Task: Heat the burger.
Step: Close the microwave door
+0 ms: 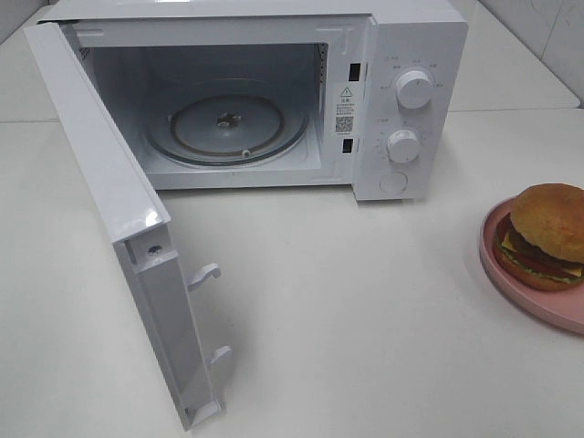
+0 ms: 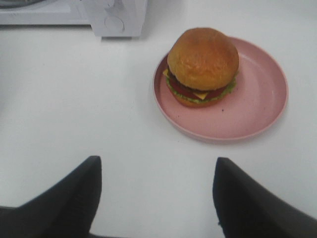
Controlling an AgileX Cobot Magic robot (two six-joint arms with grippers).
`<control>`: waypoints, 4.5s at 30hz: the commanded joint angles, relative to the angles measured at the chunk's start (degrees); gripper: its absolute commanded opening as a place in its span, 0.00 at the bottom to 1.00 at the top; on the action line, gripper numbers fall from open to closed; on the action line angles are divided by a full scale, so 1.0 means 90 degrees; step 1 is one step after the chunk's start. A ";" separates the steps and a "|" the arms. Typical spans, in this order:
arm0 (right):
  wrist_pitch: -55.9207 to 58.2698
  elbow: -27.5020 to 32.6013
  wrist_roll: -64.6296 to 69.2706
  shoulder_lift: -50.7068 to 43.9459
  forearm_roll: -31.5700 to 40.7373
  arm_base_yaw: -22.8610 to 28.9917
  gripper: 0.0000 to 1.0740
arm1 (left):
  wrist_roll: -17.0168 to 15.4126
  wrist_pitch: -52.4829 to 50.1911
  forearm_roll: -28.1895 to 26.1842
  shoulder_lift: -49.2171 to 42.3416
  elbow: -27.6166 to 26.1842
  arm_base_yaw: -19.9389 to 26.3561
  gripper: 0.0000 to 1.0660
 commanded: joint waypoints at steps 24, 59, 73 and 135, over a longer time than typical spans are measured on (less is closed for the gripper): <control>-0.0076 0.0064 -0.0255 -0.1089 0.0006 -0.0032 0.53 | 0.0000 -0.0057 -0.0006 -0.0115 0.0019 0.0025 0.00; -0.0076 0.0064 -0.0255 -0.1089 0.0006 -0.0032 0.53 | 0.2260 -0.4482 -0.2273 0.4590 0.0178 0.0025 0.00; -0.0076 0.0064 -0.0255 -0.1089 0.0006 -0.0032 0.53 | 0.4571 -0.5227 -0.4692 0.6914 0.0127 0.0025 0.00; -0.0076 0.0064 -0.0255 -0.1089 0.0000 -0.0032 0.53 | 0.5348 -0.6506 -0.5112 1.2414 -0.4552 -0.2578 0.00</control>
